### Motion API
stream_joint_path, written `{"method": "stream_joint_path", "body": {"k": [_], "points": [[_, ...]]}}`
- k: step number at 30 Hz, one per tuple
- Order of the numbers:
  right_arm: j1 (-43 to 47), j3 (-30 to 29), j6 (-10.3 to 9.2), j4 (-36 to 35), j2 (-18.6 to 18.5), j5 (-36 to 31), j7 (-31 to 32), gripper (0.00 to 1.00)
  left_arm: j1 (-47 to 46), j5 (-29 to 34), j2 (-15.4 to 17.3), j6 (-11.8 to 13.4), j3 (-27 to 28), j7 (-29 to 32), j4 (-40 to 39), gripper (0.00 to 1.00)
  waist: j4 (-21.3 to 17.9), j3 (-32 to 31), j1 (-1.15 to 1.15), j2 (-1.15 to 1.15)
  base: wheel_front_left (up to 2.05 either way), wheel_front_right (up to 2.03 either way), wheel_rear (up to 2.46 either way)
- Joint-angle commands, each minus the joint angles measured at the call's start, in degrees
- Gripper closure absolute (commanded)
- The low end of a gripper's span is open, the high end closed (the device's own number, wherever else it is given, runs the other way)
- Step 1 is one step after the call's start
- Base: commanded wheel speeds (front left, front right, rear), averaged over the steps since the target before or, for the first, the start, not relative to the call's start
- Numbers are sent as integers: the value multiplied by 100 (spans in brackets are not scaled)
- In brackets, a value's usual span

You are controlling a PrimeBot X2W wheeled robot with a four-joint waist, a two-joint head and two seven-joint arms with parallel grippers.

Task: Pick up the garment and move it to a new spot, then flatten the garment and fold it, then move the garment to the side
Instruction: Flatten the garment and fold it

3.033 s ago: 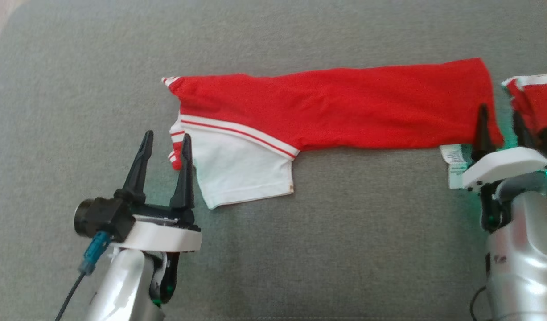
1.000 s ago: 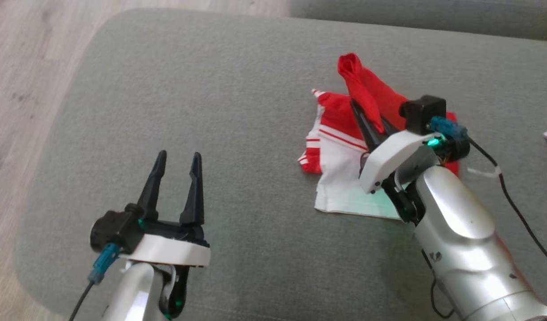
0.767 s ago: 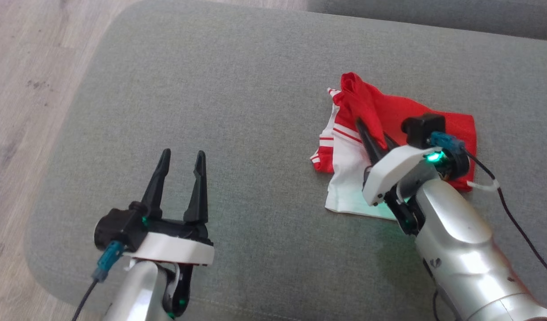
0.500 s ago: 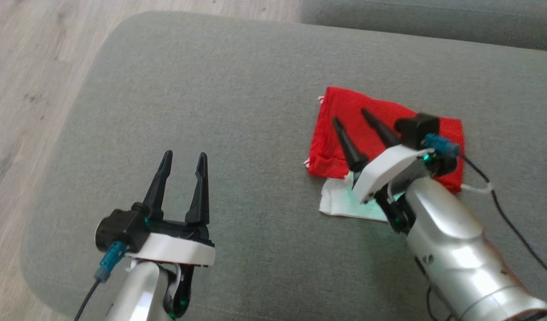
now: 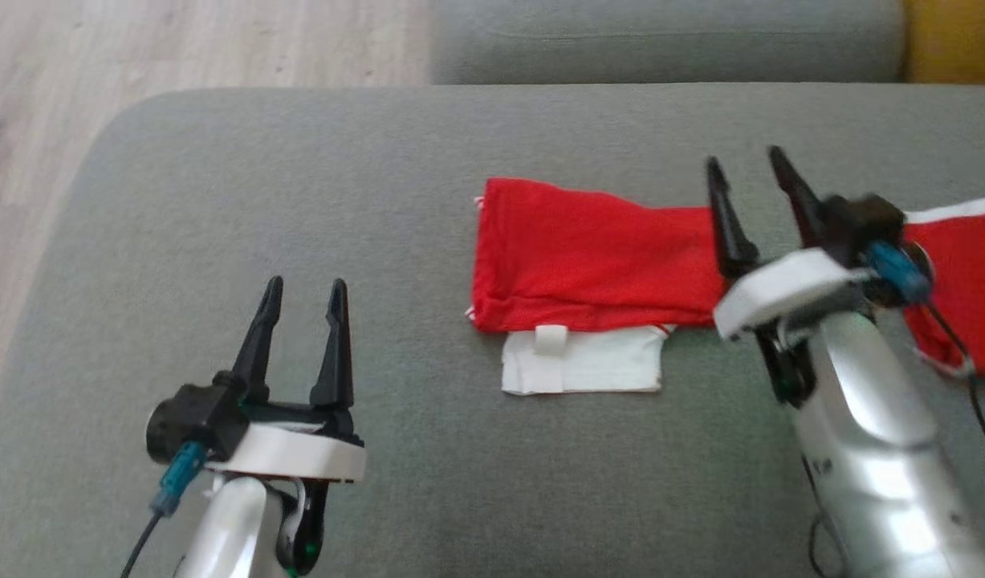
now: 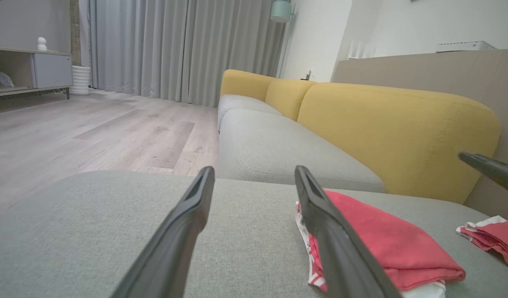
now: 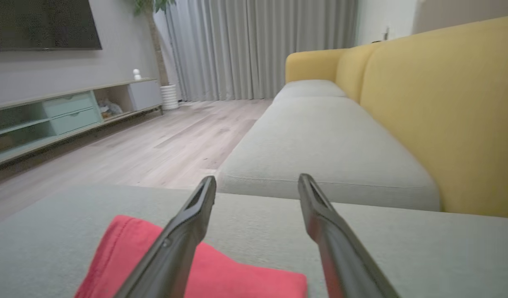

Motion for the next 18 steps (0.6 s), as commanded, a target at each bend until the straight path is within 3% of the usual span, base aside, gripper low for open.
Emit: {"method": "stream_joint_path", "body": {"k": [1,9,18], "points": [[44,79,-5,-220,88,-55,-60,0,-68,48,29,-22,202,-29,-177,0,-110,-35,0,0,0,0,0],[1701,-644,-5,-1904,86,-703,-62,0,80,162,25,-48,378,-29,-146,0,-378,-88,0,0,0,0,0],[2394,-633,-5,-2290,92,-261,-63,0,155,282,19,-81,437,-29,-80,0,-428,26,0,0,0,0,0]]}}
